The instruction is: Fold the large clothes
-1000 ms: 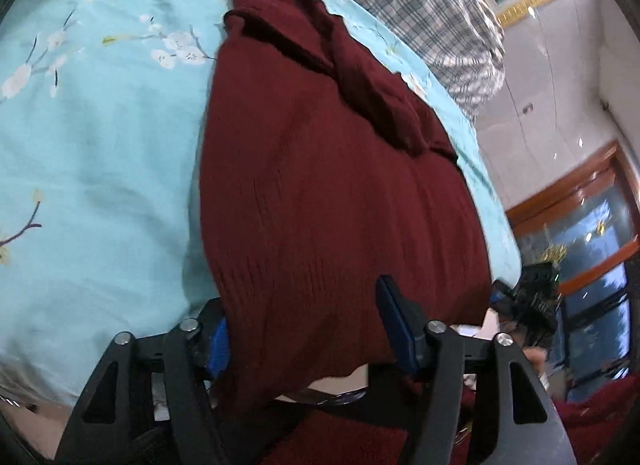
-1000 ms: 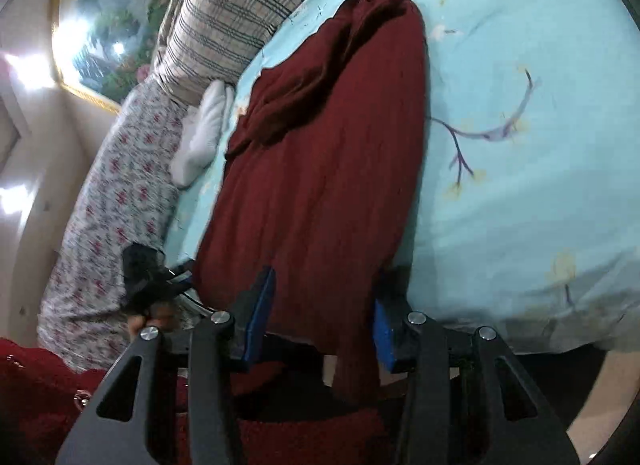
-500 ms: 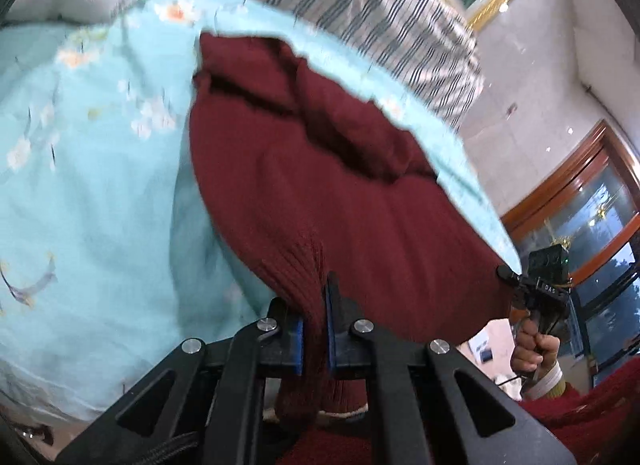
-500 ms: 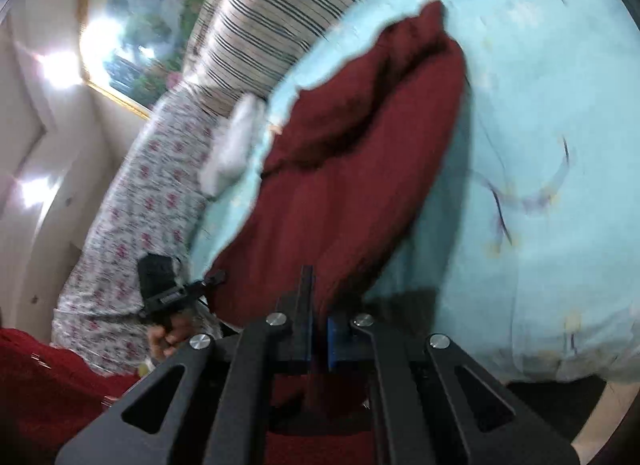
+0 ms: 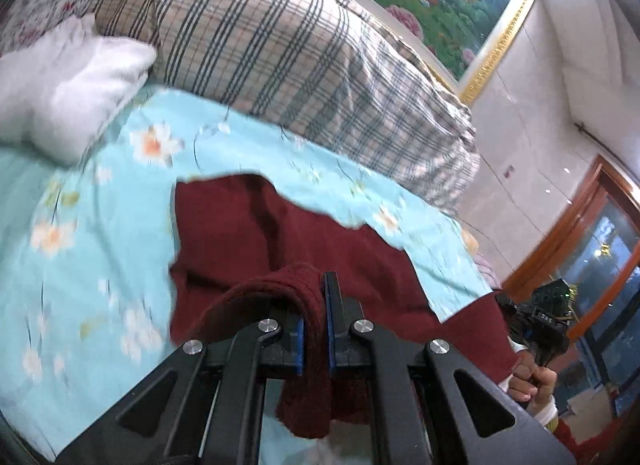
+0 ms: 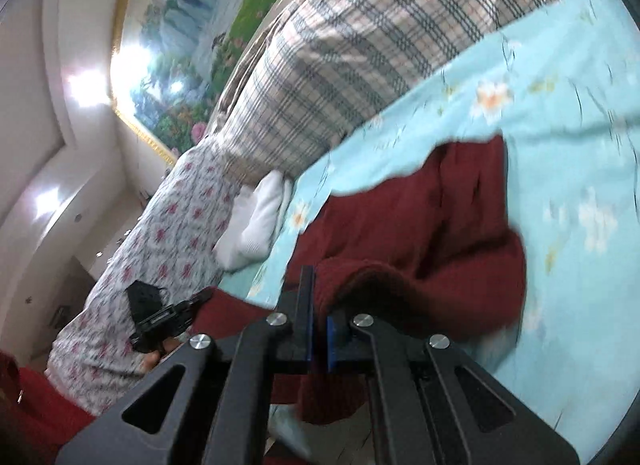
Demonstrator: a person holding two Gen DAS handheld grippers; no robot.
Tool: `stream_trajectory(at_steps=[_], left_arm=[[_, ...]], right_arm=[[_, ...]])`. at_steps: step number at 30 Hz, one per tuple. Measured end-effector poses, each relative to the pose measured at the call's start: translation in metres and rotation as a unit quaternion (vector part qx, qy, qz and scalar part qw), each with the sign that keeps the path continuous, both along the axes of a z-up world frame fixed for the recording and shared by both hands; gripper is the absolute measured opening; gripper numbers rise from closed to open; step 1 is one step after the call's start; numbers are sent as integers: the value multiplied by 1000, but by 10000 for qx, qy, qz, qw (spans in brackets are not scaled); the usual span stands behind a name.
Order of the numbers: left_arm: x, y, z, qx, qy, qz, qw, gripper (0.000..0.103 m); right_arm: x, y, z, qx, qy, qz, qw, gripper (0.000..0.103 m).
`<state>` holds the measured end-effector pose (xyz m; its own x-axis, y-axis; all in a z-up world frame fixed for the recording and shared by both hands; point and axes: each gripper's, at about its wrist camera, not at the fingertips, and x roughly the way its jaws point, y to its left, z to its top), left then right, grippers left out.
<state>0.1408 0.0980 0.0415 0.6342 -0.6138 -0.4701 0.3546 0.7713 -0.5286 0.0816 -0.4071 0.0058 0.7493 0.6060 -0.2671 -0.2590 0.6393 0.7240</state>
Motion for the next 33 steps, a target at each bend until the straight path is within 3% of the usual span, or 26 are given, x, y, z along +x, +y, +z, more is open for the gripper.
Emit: stream_trajectory(at_steps=[6,10,16,24,29,31,33], left_arm=[[99,-25,-6,214,159,305,9992,6],[156,-38,-45,464,537,514,9962,5],[213,-42,-96,582,962,629,9917,4],[236,-48,-130,820,1049,576,9894,5],[225,-46,-122,883,1034,463,9896,9],[212,-44,-113,979,998,441,9892,31],[195,-40,-103,1007,864,468,9900,42]], right_arm=[[93,-23,-6,-211,386,-420,9982,5],[150,-37,-48,-323,1137,-740,9902,5],[179,-46,-97,-320,1789,-956,9787,5],[192,-45,-99,-430,1798,-918,9785,5],[188,-52,-96,-59,1897,-870,9780,7],[181,-58,-89,-12,1918,-965,9767,13],[165,-67,-76,-19,1754,-1235,9767,30]])
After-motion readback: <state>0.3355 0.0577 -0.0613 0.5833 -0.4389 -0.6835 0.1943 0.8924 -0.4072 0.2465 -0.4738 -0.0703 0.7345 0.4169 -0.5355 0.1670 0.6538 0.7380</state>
